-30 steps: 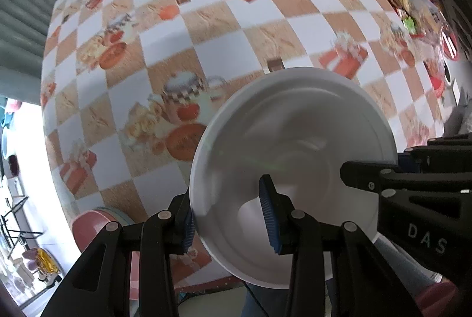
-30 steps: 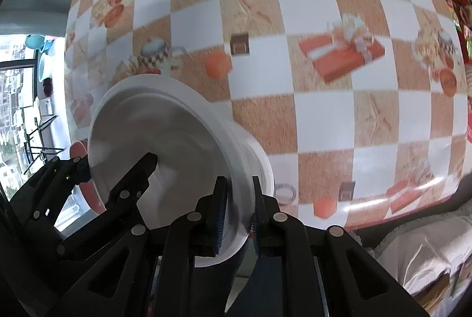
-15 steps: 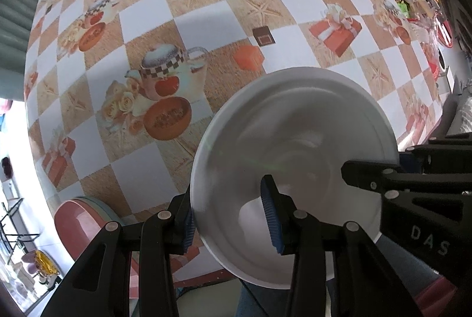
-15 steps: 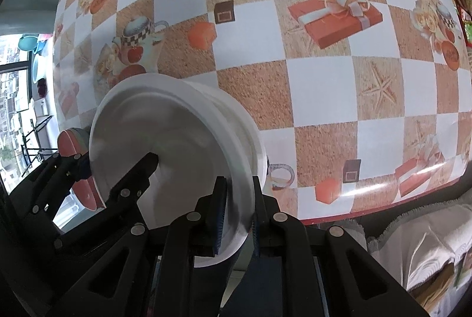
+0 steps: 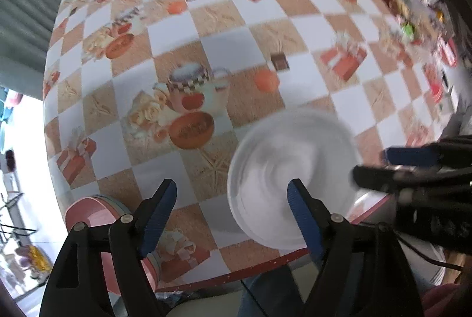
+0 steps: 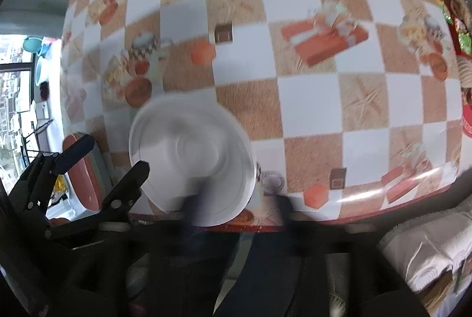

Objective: Organize plates and bowls
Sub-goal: 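Lower the third white plate onto the stack and open both grippers, then withdraw both grippers from the plate stack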

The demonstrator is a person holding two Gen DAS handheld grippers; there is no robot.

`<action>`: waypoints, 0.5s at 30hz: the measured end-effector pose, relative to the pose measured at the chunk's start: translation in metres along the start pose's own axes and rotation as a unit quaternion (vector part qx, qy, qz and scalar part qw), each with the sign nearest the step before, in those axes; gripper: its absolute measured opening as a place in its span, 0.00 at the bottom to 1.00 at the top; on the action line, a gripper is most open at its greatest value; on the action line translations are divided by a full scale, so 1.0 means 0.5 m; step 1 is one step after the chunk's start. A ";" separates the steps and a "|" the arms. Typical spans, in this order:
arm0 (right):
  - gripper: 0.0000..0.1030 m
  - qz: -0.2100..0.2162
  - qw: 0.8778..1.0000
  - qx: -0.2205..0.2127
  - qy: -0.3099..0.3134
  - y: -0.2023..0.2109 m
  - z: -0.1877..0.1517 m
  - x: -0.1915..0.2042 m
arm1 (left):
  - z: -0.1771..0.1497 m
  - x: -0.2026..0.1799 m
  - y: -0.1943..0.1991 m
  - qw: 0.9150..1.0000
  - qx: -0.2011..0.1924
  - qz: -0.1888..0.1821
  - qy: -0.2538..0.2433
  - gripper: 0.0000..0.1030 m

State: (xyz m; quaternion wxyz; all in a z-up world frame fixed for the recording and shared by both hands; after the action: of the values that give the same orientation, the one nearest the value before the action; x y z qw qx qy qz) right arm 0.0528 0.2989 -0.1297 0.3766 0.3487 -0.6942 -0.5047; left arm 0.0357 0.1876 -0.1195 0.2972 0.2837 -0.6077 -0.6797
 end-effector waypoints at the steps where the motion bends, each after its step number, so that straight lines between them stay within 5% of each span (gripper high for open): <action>1: 0.99 0.000 1.000 -0.016 0.004 0.014 0.000 0.001 | 0.000 0.002 0.008 1.000 -0.006 0.001 0.001 0.81; 4: 0.99 -0.013 0.999 -0.045 0.015 0.039 0.004 -0.002 | -0.001 0.014 0.028 1.000 -0.016 0.008 -0.005 0.91; 8: 0.99 -0.060 0.996 -0.061 0.030 0.058 0.012 -0.008 | -0.005 0.022 0.060 0.999 -0.036 0.019 -0.013 0.91; 15: 0.99 -0.065 0.989 -0.118 0.052 0.122 0.000 0.005 | -0.009 0.041 0.119 0.996 -0.058 0.073 -0.011 0.91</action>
State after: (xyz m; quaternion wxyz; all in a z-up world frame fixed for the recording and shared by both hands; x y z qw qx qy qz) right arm 0.0452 0.3121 -0.0708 0.4171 0.3723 -0.5847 -0.5878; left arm 0.0290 0.1640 -0.0613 0.3550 0.2131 -0.5893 -0.6938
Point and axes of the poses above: each gripper's, at about its wrist camera, not at the fingertips, and y roughly against the way its jaws point, x to its left, z to its top, the point moved 3 cm from there along -y, roughly the way its jaws point, and after that the axes turned 13 degrees about -y, right-handed, at the moved point
